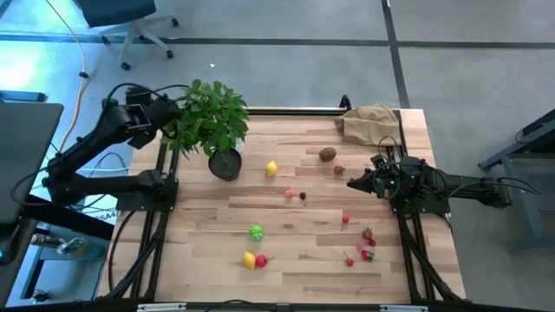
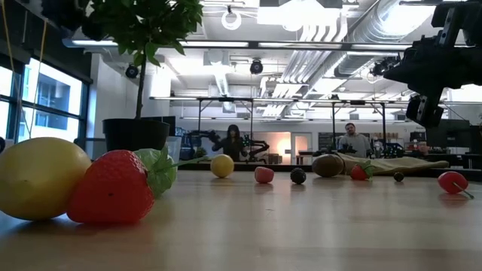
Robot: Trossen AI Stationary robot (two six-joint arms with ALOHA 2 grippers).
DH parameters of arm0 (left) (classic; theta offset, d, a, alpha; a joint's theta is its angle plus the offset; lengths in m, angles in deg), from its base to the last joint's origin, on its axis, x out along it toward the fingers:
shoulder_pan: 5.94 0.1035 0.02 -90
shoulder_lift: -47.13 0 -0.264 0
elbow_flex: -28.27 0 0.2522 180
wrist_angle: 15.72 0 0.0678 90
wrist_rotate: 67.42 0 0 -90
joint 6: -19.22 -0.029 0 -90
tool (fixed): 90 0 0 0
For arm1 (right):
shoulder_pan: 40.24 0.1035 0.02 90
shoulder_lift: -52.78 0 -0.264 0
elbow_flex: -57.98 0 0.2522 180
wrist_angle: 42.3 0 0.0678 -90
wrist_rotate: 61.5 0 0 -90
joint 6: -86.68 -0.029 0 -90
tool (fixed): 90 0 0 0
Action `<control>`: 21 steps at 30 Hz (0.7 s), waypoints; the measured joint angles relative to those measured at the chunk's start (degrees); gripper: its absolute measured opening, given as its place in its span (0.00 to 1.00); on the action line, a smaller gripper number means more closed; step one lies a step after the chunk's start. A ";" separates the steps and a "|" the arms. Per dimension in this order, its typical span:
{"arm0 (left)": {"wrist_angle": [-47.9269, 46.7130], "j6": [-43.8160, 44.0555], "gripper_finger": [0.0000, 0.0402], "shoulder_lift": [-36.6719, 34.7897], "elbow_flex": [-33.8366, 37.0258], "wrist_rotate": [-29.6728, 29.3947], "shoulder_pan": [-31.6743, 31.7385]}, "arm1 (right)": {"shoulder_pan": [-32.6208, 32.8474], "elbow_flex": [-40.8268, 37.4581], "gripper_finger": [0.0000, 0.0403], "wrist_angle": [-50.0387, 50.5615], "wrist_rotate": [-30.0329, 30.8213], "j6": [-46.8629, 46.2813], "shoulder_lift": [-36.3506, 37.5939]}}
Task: Pick and placing Produce into tupperware
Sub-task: Move the transparent bin to the top center of the table
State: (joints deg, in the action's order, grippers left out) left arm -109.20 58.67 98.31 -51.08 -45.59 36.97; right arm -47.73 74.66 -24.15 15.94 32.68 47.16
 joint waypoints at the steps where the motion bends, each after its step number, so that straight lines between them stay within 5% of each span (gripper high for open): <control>1: 0.63 -0.31 0.00 -0.75 0.61 1.15 1.20 | 0.00 0.00 0.00 0.00 -0.02 0.00 0.00; 12: 28.92 -25.43 0.00 -7.51 7.58 16.96 12.35 | 0.00 0.00 0.00 -0.09 -0.87 -1.49 0.00; 21: 40.19 -27.63 0.00 -9.43 15.54 36.76 24.40 | 0.01 0.00 0.00 -0.11 -0.98 -1.51 0.00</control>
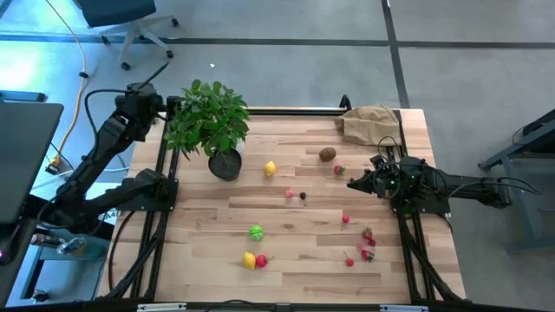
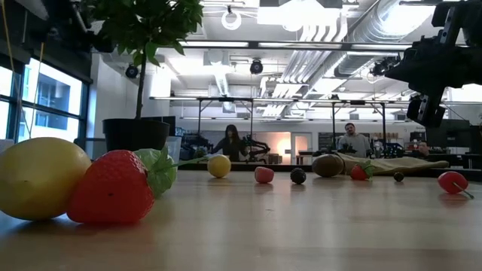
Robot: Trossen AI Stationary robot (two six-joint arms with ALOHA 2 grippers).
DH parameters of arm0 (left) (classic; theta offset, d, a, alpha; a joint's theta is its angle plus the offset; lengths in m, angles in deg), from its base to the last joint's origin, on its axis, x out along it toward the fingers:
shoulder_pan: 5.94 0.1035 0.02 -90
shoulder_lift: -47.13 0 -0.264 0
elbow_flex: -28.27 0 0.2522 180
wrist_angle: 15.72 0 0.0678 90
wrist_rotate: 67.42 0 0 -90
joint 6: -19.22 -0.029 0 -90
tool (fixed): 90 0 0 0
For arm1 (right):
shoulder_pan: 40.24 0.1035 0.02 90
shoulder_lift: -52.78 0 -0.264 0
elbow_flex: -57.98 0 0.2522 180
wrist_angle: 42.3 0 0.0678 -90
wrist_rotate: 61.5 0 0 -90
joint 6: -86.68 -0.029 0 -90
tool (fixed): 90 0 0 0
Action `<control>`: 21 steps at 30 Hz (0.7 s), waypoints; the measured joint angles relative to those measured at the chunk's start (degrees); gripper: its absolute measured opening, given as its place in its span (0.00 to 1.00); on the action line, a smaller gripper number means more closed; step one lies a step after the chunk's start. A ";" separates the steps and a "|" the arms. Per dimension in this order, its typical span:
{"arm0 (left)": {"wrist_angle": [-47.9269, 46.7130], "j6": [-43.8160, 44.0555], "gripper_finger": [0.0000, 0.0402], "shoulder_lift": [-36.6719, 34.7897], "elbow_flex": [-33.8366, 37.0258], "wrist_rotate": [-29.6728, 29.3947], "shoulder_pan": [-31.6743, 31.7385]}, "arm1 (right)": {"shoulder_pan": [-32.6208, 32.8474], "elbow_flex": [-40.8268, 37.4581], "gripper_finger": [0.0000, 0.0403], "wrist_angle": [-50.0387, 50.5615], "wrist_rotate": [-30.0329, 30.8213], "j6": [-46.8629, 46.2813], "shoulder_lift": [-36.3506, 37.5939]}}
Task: Pick and placing Produce into tupperware
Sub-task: Move the transparent bin to the top center of the table
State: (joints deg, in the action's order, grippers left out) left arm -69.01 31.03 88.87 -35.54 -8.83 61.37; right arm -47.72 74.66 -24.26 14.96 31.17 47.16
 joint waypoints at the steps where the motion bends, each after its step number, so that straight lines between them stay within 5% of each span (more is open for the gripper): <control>1: 1.14 0.24 0.00 -0.49 0.86 1.55 0.92 | 0.00 0.00 0.00 0.00 -0.05 -0.02 0.00; 21: 13.25 9.64 0.00 -20.57 23.67 22.76 12.46 | 0.01 0.00 0.00 -0.20 -2.14 -2.63 0.00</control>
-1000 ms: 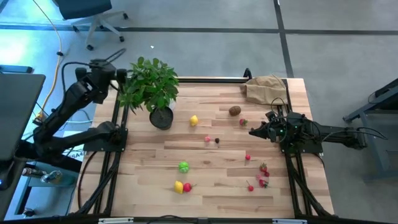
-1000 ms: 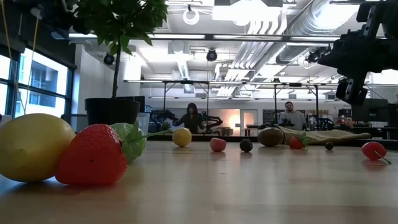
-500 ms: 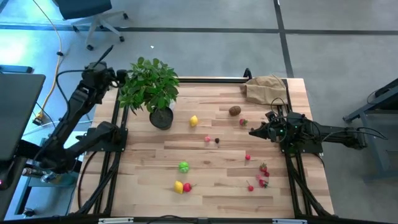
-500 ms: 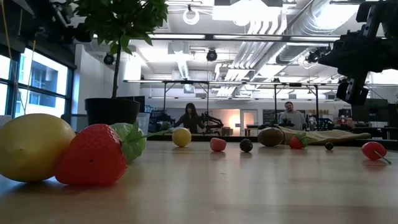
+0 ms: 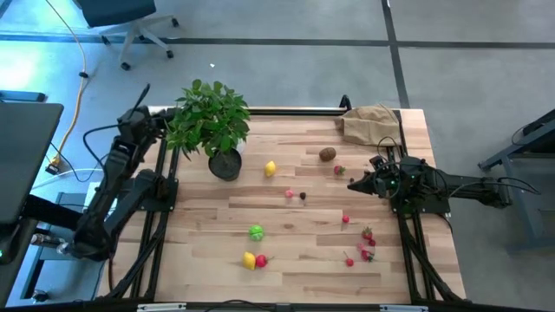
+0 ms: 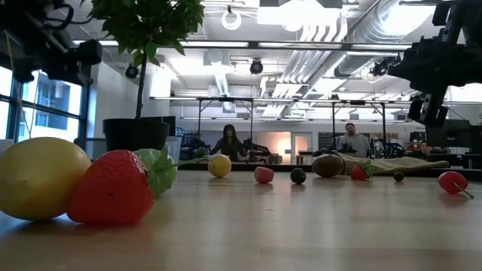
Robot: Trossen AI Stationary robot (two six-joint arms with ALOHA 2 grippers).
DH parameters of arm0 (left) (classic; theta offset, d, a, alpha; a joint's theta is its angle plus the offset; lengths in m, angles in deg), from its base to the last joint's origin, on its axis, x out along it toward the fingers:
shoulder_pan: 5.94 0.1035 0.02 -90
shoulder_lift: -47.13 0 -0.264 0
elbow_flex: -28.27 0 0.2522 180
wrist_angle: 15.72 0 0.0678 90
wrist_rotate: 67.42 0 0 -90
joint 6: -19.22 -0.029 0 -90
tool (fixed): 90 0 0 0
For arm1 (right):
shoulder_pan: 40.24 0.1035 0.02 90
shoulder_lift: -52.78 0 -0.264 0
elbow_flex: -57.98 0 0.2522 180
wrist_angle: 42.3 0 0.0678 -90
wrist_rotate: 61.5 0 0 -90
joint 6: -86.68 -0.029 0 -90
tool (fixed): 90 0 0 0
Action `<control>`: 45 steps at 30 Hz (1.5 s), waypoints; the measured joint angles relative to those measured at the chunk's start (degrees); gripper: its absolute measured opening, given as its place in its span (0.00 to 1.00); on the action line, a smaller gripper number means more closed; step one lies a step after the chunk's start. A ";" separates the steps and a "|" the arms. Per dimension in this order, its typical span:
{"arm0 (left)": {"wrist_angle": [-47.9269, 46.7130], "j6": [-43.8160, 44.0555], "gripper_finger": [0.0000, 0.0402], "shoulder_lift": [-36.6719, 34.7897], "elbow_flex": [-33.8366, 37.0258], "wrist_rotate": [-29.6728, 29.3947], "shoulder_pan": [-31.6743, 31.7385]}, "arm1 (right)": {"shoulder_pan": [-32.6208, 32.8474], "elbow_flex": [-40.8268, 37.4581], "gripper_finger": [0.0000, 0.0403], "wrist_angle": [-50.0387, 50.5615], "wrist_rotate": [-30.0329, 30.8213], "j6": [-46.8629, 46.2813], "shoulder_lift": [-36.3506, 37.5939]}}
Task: Pick and placing Produce into tupperware
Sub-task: Move the transparent bin to the top center of the table
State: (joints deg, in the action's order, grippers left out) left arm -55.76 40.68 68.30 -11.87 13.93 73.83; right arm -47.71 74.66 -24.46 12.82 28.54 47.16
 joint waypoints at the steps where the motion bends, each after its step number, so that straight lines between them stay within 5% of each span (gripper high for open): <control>1: 0.48 0.00 0.00 0.27 0.56 0.54 -0.02 | 0.00 0.00 0.00 -0.02 -0.20 -0.23 0.00; 14: -1.17 -0.48 0.00 5.26 6.32 -1.29 -1.13 | 0.00 0.00 0.00 -0.02 0.40 -2.00 0.00; 20: -0.40 1.46 0.00 8.95 8.57 -8.15 -7.52 | -0.01 0.00 0.00 0.00 1.68 -2.05 0.00; 31: 6.40 8.43 0.00 22.41 8.66 -17.54 -19.97 | -0.01 0.00 0.00 -0.02 1.66 -2.97 0.00; 45: 9.16 10.31 0.00 38.45 7.06 -20.36 -23.26 | 0.00 0.00 0.00 -0.04 0.62 -3.40 0.00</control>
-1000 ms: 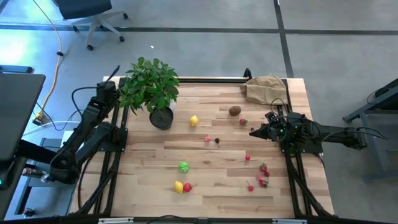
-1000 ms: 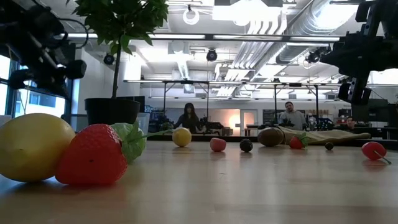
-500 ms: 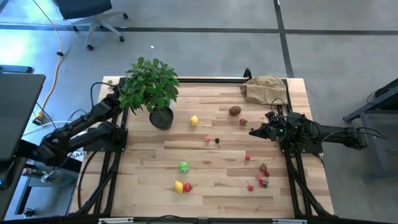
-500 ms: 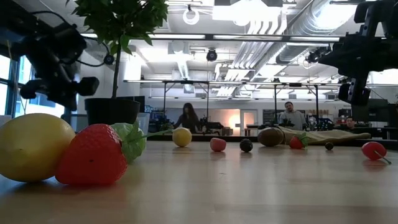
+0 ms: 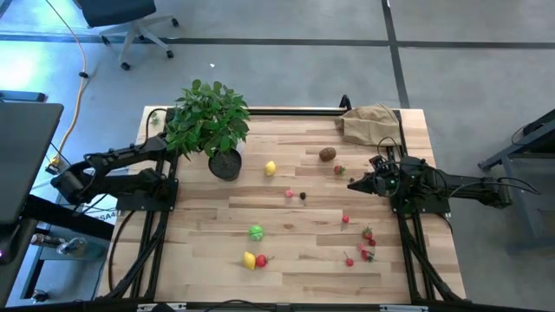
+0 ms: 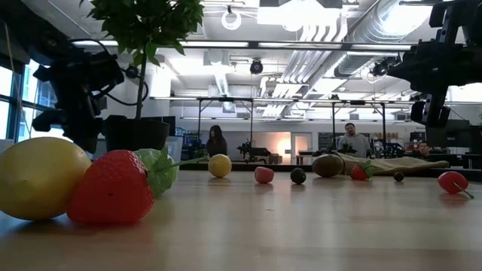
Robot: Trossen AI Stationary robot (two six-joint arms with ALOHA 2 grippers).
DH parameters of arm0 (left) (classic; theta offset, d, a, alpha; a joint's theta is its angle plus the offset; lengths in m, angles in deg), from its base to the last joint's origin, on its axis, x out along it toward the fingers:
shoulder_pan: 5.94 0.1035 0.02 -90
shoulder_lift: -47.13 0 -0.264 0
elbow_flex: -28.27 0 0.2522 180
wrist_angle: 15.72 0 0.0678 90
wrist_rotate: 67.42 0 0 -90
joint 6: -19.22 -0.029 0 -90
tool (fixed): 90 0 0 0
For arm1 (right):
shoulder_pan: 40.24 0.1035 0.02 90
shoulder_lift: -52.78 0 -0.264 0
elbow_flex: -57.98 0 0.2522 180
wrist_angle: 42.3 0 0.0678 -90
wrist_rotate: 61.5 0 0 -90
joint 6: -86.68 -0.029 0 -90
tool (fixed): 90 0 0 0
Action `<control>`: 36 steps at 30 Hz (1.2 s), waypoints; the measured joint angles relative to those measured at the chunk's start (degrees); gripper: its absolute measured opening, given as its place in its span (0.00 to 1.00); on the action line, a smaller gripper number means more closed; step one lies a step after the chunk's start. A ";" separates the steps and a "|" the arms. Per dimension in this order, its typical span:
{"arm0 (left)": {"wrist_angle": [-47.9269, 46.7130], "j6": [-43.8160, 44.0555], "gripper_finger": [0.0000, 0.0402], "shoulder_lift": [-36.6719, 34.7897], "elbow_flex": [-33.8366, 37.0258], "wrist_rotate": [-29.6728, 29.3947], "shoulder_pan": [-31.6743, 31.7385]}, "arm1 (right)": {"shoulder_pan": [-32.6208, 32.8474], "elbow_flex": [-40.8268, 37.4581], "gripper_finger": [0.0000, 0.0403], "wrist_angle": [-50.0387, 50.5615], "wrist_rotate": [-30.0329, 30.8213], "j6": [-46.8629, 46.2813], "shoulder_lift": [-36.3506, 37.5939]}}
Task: Pick and placing Produce into tupperware
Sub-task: Move the transparent bin to the top center of the table
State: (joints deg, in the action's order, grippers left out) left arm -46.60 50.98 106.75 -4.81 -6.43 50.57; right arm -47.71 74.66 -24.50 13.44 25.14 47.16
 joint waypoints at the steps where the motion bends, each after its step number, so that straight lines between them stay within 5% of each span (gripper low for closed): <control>1: -0.13 -0.48 0.00 0.35 -0.37 -0.14 0.00 | -0.02 0.00 0.00 0.00 0.01 0.02 0.00; 36: 1.17 -4.79 0.00 26.43 -19.28 -1.31 -13.56 | -0.01 0.00 0.00 0.00 -0.07 2.52 0.00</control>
State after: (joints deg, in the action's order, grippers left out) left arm -45.43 46.19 133.18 -24.09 -7.74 37.01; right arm -47.72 74.66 -24.50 13.37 27.66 47.16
